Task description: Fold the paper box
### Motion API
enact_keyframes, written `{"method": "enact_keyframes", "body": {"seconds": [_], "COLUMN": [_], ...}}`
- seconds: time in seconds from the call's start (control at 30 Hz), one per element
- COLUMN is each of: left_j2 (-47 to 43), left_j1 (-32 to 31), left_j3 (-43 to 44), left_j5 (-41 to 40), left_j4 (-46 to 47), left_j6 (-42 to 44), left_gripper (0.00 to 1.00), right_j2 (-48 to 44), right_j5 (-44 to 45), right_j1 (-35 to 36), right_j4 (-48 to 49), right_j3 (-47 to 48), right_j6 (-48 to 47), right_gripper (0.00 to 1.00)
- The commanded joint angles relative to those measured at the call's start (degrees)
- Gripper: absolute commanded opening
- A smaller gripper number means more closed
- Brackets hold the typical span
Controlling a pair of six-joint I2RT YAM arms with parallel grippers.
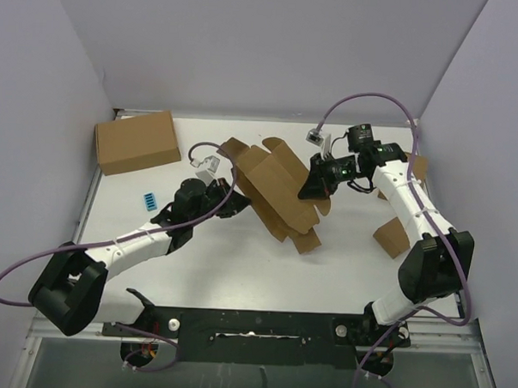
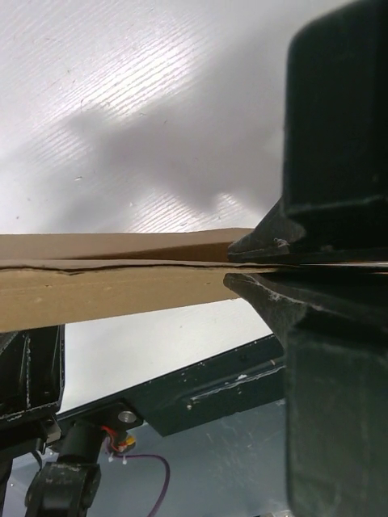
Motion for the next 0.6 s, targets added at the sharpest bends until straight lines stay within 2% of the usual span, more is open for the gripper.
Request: {"method": "enact_keyframes", "body": {"seconds": [0.0, 0.23, 0.33, 0.43, 0.57], "left_j2": [2.0, -4.8, -7.8, -10.6, -18.4], "left_j1": [-0.4, 0.8, 1.3, 1.9, 3.4], "left_j3": [4.4, -2.4, -6.9, -10.2, -13.1], "left_j5": [1.1, 0.2, 2.9, 7.3, 8.9], "left_j4": [1.6, 2.1, 5.5, 6.7, -1.1], "left_j6": [0.7, -0.3, -0.8, -1.1, -1.2], "left_gripper": [0.0, 0.0, 0.01, 0.18, 0.29], "right_j2": [-0.9, -5.5, -6.9, -7.2, -6.7], "right_j5": [3.9, -2.3, -2.8, -3.2, -3.3], "right_j1": [0.0, -8.0, -8.7, -8.8, -9.5], "right_j4": [1.8, 1.1, 0.9, -0.9, -5.3], "right_j3": [-0.3, -0.3, -1.7, -1.9, -0.6], "right_j6": [-1.2, -4.0, -5.7, -8.7, -15.0], "right_gripper": [0.0, 0.0, 0.0, 0.0, 0.0]}}
